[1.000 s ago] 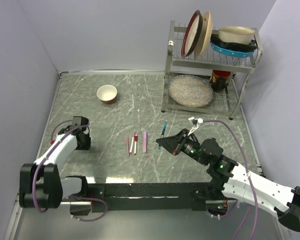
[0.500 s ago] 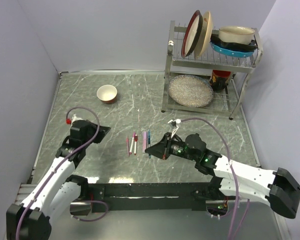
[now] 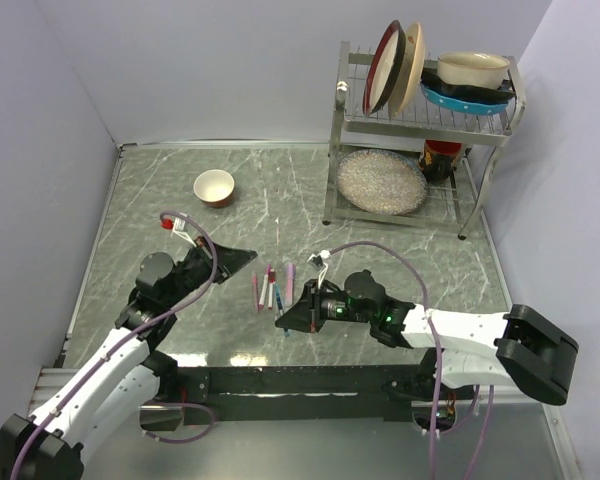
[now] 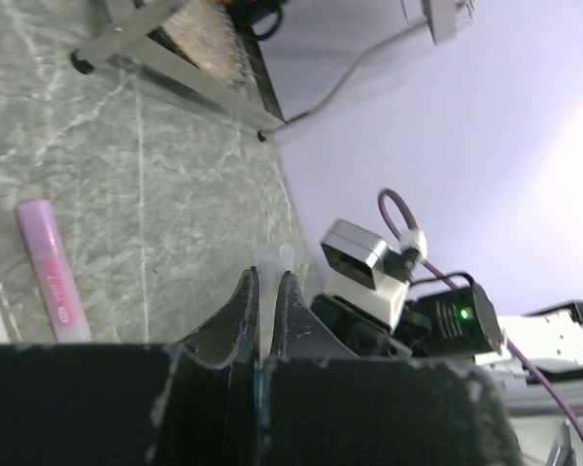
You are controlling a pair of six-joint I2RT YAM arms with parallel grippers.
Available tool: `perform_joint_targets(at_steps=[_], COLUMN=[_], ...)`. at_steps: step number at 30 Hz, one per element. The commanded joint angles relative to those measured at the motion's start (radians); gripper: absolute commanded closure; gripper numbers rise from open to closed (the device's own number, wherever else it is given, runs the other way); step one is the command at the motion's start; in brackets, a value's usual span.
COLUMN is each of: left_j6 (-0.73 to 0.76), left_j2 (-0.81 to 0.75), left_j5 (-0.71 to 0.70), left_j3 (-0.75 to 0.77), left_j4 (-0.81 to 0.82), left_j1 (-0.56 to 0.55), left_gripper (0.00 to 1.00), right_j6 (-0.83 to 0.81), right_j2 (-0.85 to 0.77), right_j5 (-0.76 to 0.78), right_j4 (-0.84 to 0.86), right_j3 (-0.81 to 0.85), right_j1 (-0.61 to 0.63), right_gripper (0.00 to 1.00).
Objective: Insert the pens into the pen caps
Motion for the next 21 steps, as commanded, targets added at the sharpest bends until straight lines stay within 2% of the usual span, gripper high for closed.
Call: perform_joint_targets(at_steps=[1,8,21], left_j6=[0.037,0.031,0.062], left_j2=[-0.021,-0.032,-0.010], left_j5=[0.061,0.066,0.026], left_j3=[0.028,-0.002,0.008], left_j4=[0.081,0.125,0.090], left_j1=[-0.026,-0.055,-0.089], left_gripper=[0.99,0.99,0.99], right_j6=[0.003,0.012,0.018], right_j2=[0.018,0.042,0.029], right_j5=[0.006,0.014,0.024], right_j4=[0.086,0.073,0.075], right_j3=[0.054,0.090,0.102], right_j1=[0.008,0.011,0.012], right_gripper=[1.00,1.00,1.00])
